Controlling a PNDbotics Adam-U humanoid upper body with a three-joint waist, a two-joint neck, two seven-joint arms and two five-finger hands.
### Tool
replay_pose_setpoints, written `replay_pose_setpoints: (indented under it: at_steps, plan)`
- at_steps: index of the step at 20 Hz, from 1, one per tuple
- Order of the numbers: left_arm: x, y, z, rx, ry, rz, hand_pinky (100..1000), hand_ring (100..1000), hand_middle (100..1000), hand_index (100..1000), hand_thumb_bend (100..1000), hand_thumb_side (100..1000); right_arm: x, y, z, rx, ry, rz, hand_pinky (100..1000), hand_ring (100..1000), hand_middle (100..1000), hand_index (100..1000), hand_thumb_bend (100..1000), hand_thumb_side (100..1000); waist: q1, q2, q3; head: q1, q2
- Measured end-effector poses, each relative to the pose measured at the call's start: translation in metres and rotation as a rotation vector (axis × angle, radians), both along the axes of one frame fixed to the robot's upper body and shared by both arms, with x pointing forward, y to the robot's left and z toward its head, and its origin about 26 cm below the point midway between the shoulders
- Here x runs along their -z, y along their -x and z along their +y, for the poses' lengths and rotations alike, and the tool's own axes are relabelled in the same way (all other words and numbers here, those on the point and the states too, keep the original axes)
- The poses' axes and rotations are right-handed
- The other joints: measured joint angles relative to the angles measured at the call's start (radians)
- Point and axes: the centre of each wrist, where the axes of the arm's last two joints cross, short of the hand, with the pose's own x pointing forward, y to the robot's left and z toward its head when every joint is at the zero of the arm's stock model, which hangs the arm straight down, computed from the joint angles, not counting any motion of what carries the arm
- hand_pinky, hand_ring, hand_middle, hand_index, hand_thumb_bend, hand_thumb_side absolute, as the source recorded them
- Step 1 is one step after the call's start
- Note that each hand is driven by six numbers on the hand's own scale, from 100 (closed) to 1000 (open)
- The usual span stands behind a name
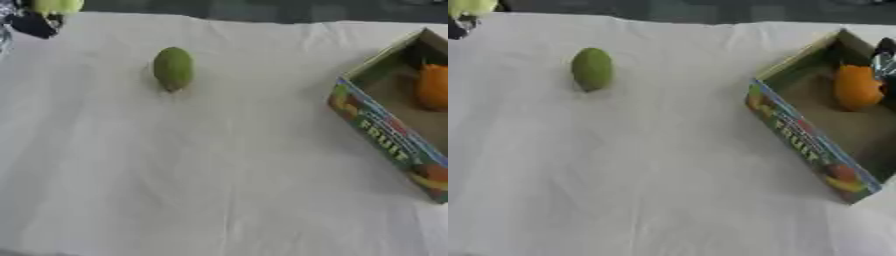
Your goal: Pick up the objects with one hand, pass them to the other hand, and then place them into the box on the other side of the table.
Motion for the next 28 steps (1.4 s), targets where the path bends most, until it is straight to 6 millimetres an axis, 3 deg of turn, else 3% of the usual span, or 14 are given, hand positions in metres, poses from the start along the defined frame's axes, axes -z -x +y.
replay_pose_setpoints:
  at_steps: [5,9,17,22,23,24,28]
  plan:
    - [0.018,0.029,-0.027,0.128,0.032,0.013,408,496,470,480,203,100,-0.016,-0.001,0.001,-0.055,0.051,-0.037,987,909,952,971,100,282,0.006,-0.015,0.002,-0.025,-0.001]
    - [0.039,0.044,-0.058,0.214,0.077,-0.024,403,494,470,481,207,100,-0.029,-0.005,0.015,-0.176,0.192,-0.058,969,914,934,927,100,210,0.006,-0.027,0.002,-0.039,-0.004]
    - [0.094,0.043,-0.106,0.306,0.218,-0.199,368,479,465,481,119,100,-0.049,-0.013,0.065,-0.338,0.634,-0.049,948,921,928,900,100,222,-0.006,-0.037,-0.001,-0.055,0.004]
    - [0.124,0.038,-0.125,0.322,0.267,-0.272,364,478,464,482,106,100,-0.047,-0.016,0.097,-0.367,0.739,0.025,949,928,947,922,100,238,-0.014,-0.040,-0.006,-0.060,0.020]
    - [0.128,0.038,-0.128,0.326,0.268,-0.281,365,479,466,482,106,100,-0.046,-0.016,0.103,-0.375,0.752,0.038,950,929,947,927,100,143,-0.015,-0.041,-0.006,-0.061,0.024]
    - [0.130,0.037,-0.131,0.330,0.267,-0.290,365,479,464,482,106,100,-0.045,-0.016,0.108,-0.383,0.762,0.053,949,929,952,930,100,245,-0.016,-0.042,-0.005,-0.063,0.028]
    - [0.138,0.039,-0.142,0.348,0.258,-0.318,355,475,461,481,100,100,-0.042,-0.017,0.126,-0.404,0.792,0.103,949,932,957,935,100,257,-0.018,-0.042,0.003,-0.078,0.038]
